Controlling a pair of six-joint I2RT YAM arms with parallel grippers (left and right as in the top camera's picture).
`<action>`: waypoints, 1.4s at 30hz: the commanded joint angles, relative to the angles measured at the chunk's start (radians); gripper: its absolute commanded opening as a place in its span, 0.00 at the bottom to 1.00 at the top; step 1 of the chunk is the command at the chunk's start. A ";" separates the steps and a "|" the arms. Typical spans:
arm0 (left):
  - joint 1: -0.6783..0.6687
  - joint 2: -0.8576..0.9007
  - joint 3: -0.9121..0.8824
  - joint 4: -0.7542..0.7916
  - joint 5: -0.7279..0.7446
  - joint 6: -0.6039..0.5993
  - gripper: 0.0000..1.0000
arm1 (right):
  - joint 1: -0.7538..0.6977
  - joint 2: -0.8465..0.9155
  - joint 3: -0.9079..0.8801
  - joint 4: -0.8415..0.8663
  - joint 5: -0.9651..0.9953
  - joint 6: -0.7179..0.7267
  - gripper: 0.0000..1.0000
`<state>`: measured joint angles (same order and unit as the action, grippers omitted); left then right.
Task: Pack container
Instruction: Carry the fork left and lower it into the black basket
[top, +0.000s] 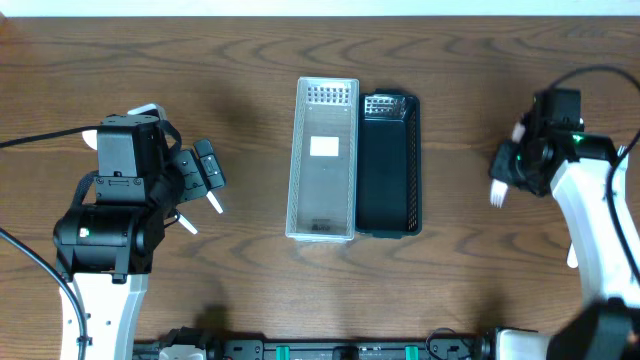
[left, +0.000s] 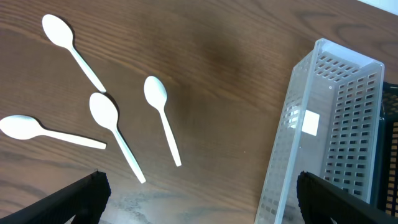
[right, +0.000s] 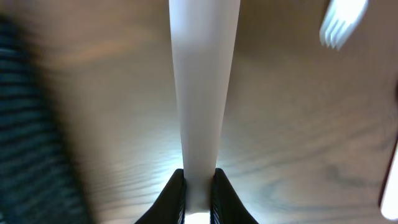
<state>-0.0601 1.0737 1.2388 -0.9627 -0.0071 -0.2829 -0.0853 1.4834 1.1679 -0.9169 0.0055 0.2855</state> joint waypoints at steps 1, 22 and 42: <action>-0.002 0.003 0.020 -0.002 -0.005 0.021 0.98 | 0.117 -0.062 0.070 -0.016 -0.033 0.050 0.01; -0.002 0.003 0.020 -0.002 -0.005 0.020 0.98 | 0.469 0.364 0.362 -0.028 -0.057 0.164 0.01; -0.002 0.003 0.020 -0.002 -0.005 0.020 0.98 | 0.531 0.547 0.362 -0.051 -0.066 0.117 0.38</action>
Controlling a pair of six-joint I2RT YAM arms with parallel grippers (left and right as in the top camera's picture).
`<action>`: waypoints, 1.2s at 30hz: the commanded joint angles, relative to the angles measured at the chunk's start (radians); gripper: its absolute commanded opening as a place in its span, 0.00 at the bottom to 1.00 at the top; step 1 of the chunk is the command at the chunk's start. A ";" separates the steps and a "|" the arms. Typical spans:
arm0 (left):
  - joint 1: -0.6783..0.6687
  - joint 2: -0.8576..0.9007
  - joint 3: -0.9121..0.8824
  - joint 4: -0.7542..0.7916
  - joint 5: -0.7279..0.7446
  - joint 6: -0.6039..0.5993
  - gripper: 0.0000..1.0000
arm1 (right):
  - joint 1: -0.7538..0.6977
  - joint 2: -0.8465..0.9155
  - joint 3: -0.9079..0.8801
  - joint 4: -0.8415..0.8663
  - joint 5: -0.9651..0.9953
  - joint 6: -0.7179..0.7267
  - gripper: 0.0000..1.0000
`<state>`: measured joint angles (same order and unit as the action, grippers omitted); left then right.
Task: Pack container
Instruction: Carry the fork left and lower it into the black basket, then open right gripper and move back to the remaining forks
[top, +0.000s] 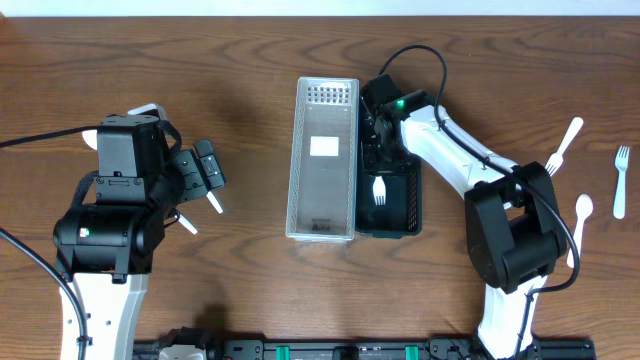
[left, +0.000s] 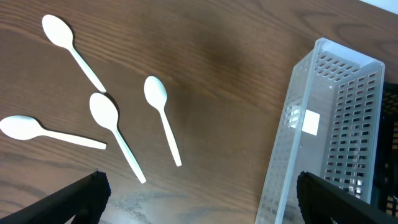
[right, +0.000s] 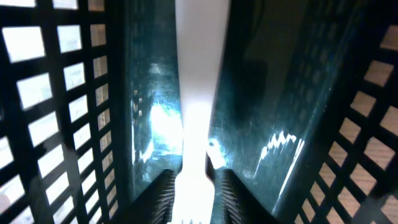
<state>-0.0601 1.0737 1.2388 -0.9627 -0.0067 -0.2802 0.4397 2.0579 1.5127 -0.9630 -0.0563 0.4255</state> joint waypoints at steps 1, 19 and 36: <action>-0.002 0.003 0.020 -0.002 -0.005 0.018 0.98 | 0.006 -0.034 0.019 -0.010 -0.004 -0.023 0.43; -0.002 0.003 0.020 -0.017 -0.005 0.018 0.98 | -0.346 -0.360 0.270 -0.114 0.232 0.061 0.99; -0.002 0.003 0.020 -0.021 -0.005 0.017 0.98 | -0.777 -0.031 0.274 -0.227 0.127 0.048 0.99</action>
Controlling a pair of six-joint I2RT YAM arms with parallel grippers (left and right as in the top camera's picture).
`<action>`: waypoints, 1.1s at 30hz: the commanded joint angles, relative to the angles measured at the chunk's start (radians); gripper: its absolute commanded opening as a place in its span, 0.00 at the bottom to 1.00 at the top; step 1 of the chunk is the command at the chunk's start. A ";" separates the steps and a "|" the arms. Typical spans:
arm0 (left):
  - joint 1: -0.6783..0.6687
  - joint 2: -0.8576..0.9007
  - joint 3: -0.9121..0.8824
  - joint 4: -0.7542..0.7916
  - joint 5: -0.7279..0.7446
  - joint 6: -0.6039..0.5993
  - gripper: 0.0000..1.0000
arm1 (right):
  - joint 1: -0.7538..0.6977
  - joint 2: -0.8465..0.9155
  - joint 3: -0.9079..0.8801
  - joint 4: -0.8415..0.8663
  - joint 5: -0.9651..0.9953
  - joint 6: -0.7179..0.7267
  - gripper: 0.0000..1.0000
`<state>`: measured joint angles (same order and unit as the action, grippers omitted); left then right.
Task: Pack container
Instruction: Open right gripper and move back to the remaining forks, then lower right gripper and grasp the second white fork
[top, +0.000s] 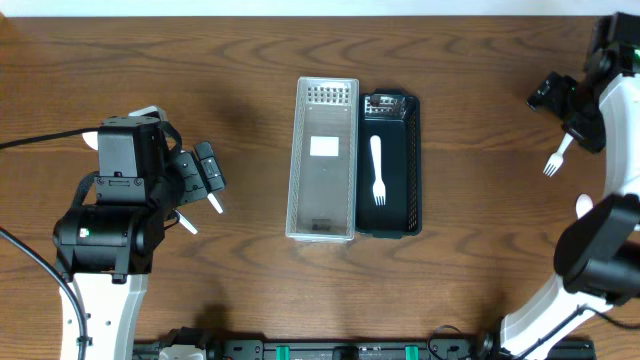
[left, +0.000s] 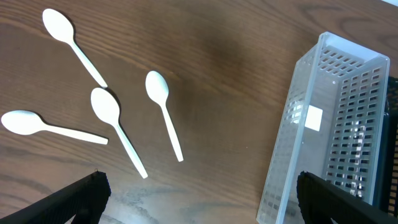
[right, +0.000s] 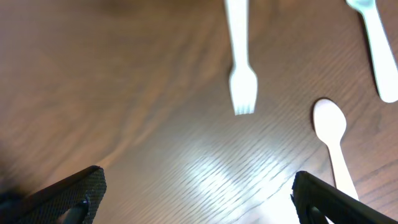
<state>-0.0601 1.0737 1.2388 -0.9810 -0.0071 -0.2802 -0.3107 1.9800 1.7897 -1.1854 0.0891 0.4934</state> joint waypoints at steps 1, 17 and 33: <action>-0.002 0.003 0.020 -0.003 -0.005 0.017 0.98 | -0.039 0.068 -0.003 -0.005 -0.018 -0.030 0.99; -0.002 0.003 0.020 -0.007 -0.005 0.017 0.98 | -0.091 0.289 -0.003 0.092 -0.051 -0.243 0.99; -0.002 0.003 0.020 -0.006 -0.005 0.017 0.98 | -0.108 0.362 -0.004 0.128 -0.072 -0.320 0.99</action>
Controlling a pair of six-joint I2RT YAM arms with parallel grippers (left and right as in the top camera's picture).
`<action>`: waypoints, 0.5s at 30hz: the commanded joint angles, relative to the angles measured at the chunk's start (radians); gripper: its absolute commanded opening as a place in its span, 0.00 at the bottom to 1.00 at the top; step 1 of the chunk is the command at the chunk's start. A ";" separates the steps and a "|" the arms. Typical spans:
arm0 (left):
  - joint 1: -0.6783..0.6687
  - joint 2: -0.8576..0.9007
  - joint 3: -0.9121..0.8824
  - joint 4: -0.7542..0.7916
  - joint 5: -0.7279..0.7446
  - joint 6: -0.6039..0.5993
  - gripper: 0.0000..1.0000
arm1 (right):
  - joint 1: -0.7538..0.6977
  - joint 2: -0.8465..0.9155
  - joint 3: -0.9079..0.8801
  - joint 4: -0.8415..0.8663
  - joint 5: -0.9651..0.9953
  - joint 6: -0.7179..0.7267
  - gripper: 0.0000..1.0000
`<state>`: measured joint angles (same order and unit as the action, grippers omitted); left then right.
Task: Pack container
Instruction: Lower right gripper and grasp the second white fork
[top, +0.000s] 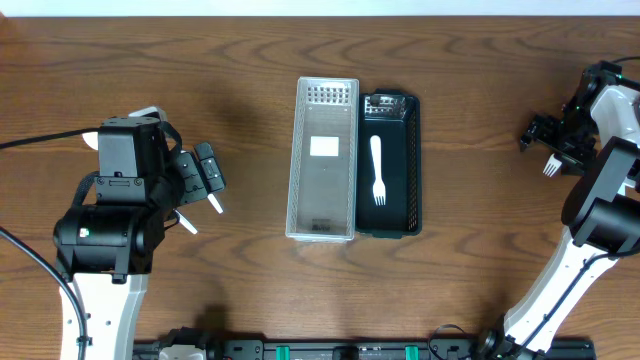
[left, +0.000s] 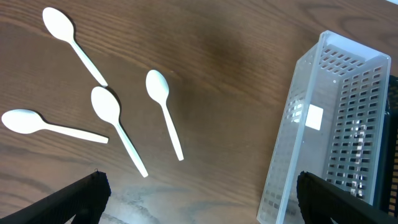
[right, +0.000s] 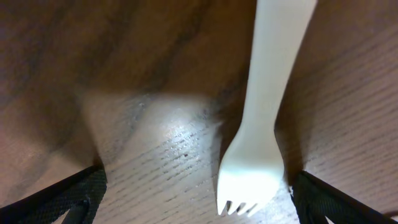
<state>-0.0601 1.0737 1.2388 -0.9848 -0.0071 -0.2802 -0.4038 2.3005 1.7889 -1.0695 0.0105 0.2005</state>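
Note:
A clear slotted container and a black basket stand side by side at mid-table. One white fork lies in the black basket. At the far right my right gripper is open and low over a second white fork, which lies on the wood between its fingers, nearer the right finger. My left gripper is open and empty above the table. Several white spoons lie below it, left of the clear container.
A black cable runs in from the left edge toward the left arm. The right arm's white link covers the wood near the table's right edge.
My right gripper was open well above the fork and a spoon at the far right. Now it is down close to the wood with that fork between its fingers. The left arm has not moved.
First my right gripper was shut on a fork at the right of the table. Then it held that fork inside the black basket. Then the fork lay in the basket and the gripper was open at the far right, where it now straddles another fork.

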 joint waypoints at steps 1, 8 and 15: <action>-0.002 0.003 0.020 -0.002 -0.005 0.017 0.98 | -0.016 0.042 -0.003 0.014 0.007 -0.031 0.99; -0.002 0.003 0.020 -0.002 -0.005 0.017 0.98 | -0.031 0.042 -0.003 0.019 0.008 -0.041 0.98; -0.002 0.003 0.020 -0.002 -0.005 0.017 0.98 | -0.034 0.042 -0.004 0.006 0.008 -0.041 0.84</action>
<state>-0.0601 1.0737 1.2388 -0.9848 -0.0071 -0.2802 -0.4313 2.3009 1.7889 -1.0584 0.0101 0.1677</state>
